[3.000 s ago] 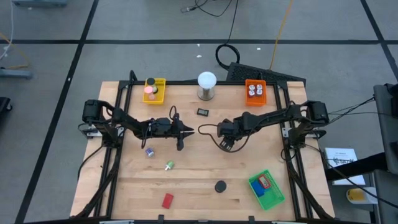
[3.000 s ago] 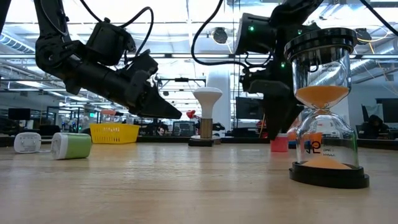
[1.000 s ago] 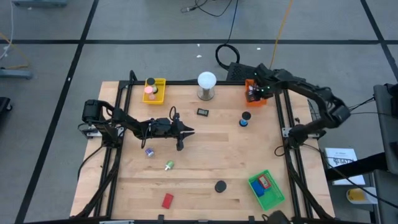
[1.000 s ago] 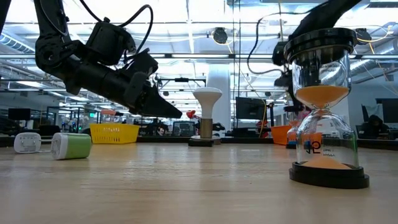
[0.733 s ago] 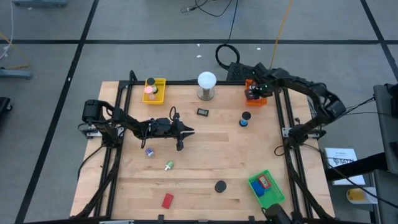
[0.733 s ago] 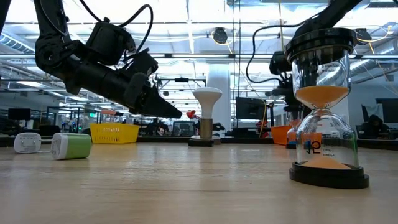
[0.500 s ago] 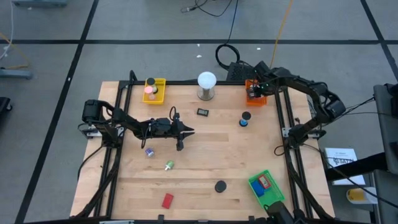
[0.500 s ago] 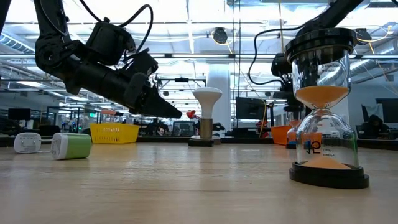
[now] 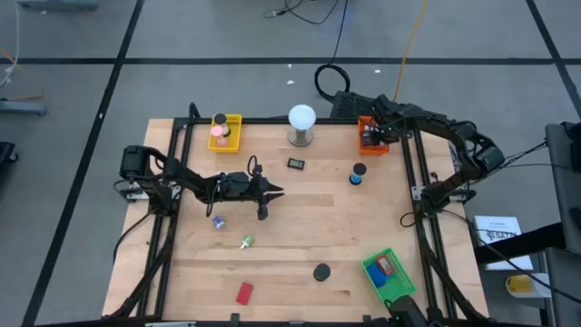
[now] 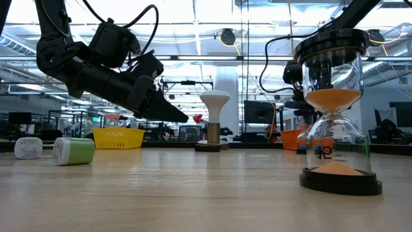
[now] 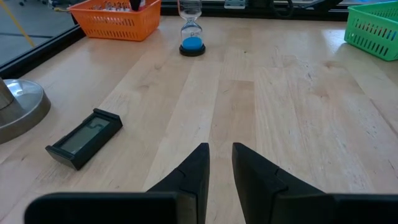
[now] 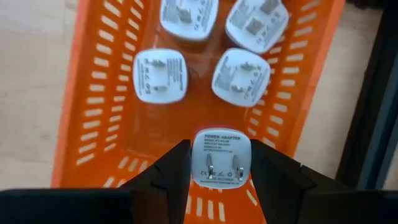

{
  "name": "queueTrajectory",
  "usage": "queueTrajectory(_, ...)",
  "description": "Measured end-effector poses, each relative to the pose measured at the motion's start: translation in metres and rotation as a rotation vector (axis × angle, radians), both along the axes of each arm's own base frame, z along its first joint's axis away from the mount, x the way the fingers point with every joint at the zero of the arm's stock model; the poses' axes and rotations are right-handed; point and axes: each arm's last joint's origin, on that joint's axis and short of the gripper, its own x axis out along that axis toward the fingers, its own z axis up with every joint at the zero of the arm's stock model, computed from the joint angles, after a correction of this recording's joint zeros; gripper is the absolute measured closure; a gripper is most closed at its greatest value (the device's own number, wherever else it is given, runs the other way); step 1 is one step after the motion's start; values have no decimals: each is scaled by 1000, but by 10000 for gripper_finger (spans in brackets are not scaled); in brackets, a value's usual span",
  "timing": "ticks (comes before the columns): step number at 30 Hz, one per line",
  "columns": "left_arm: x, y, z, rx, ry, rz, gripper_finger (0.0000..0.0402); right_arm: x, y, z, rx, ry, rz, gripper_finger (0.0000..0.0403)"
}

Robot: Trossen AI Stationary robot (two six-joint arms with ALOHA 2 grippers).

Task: Pick & Place Office items
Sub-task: Put the pink charger adaptor into the orange bin

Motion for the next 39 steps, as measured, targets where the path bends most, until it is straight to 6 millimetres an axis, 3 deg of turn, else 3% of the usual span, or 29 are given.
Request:
queueTrajectory(8,0,0,0,0,0,0,330,-2,3,-11,-7,-1,3,261)
queueTrajectory(31,0,0,-1,-4,6,1,330,-1,0,-10,-59,12,28,223)
queueTrajectory(39,0,0,-1,-1,6,0,330,-1,0,6,-134,-3,45,223)
